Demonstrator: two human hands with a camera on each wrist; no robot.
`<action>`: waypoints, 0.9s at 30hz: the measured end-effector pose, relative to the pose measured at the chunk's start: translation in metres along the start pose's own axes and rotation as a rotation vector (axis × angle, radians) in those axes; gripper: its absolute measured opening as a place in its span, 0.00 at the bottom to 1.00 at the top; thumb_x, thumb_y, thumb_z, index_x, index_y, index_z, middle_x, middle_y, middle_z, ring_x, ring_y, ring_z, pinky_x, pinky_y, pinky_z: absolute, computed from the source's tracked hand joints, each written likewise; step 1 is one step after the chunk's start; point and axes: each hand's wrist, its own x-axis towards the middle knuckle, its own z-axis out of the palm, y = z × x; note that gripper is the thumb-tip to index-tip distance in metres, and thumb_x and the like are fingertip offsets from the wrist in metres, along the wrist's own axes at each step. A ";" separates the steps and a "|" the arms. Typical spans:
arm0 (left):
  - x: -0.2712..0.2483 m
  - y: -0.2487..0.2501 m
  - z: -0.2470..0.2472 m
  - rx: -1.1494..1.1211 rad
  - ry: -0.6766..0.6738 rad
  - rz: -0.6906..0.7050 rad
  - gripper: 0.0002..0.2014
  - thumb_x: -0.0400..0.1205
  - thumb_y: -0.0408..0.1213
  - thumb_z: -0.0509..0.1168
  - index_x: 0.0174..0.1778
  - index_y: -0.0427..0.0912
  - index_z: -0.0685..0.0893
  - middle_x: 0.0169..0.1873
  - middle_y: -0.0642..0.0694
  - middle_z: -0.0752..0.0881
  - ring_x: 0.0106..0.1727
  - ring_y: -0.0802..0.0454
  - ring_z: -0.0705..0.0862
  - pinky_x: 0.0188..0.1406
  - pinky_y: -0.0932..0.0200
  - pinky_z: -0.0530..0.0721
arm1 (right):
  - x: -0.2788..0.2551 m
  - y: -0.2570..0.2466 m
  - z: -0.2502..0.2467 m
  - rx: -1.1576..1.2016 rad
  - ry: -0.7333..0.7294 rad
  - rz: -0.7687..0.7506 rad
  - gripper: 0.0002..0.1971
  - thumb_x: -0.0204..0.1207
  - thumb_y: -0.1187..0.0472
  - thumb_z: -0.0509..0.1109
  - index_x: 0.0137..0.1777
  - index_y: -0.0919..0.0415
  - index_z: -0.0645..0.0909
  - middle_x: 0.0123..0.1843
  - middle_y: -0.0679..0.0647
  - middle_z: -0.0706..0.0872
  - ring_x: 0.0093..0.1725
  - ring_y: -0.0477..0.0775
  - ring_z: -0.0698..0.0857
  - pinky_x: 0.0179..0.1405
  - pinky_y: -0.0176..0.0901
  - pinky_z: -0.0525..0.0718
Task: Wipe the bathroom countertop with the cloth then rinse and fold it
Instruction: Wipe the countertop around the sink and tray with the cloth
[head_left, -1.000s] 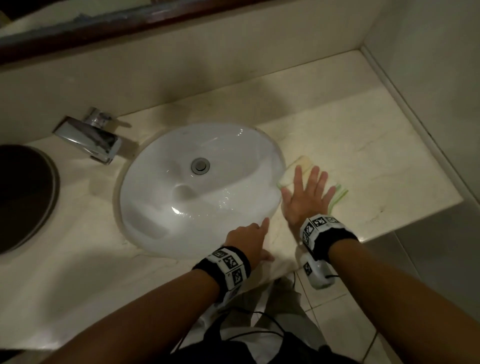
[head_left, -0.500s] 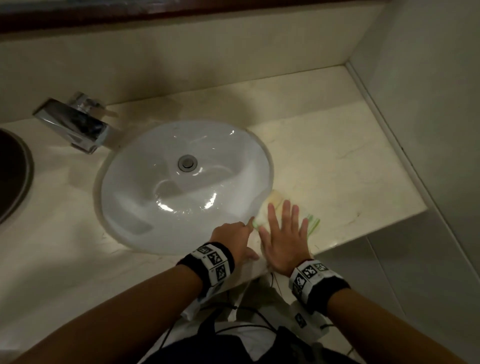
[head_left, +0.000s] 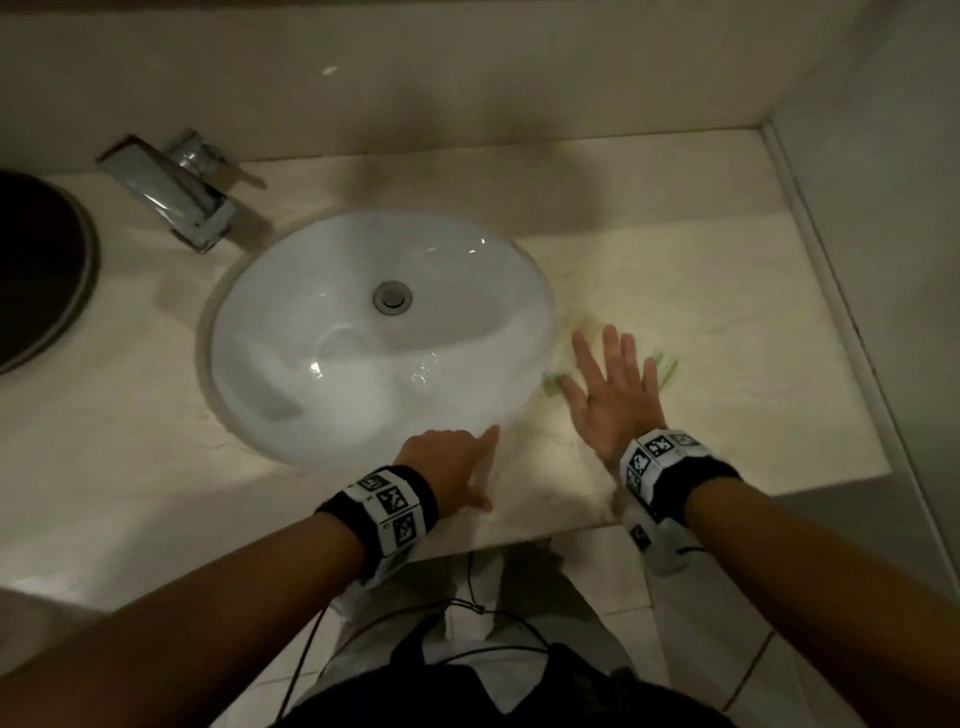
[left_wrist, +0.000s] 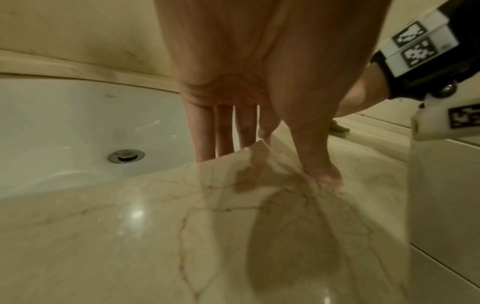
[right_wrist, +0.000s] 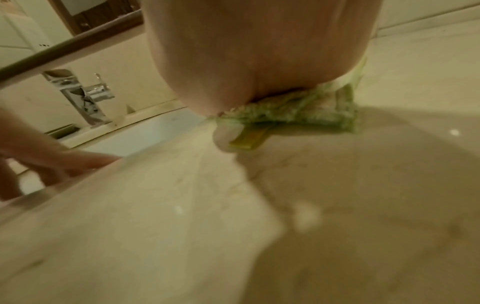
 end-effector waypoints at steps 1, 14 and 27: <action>0.000 0.001 -0.001 0.003 -0.002 -0.016 0.48 0.75 0.64 0.68 0.85 0.54 0.49 0.67 0.46 0.79 0.63 0.43 0.80 0.61 0.49 0.81 | 0.004 0.006 -0.003 0.000 0.011 -0.017 0.31 0.84 0.36 0.36 0.84 0.39 0.33 0.86 0.52 0.31 0.85 0.56 0.32 0.82 0.61 0.33; -0.004 0.023 -0.004 -0.145 -0.027 -0.219 0.48 0.74 0.58 0.73 0.85 0.57 0.51 0.70 0.48 0.80 0.70 0.48 0.77 0.69 0.58 0.74 | 0.027 0.070 -0.013 -0.020 0.241 -0.067 0.32 0.82 0.41 0.44 0.84 0.50 0.60 0.84 0.66 0.61 0.81 0.73 0.60 0.77 0.78 0.50; 0.036 0.108 -0.004 0.030 0.123 -0.095 0.43 0.81 0.59 0.63 0.85 0.53 0.46 0.85 0.49 0.40 0.85 0.43 0.41 0.81 0.44 0.61 | 0.003 0.060 0.010 -0.077 0.287 -0.377 0.32 0.82 0.39 0.47 0.84 0.49 0.60 0.84 0.64 0.61 0.82 0.70 0.62 0.77 0.76 0.57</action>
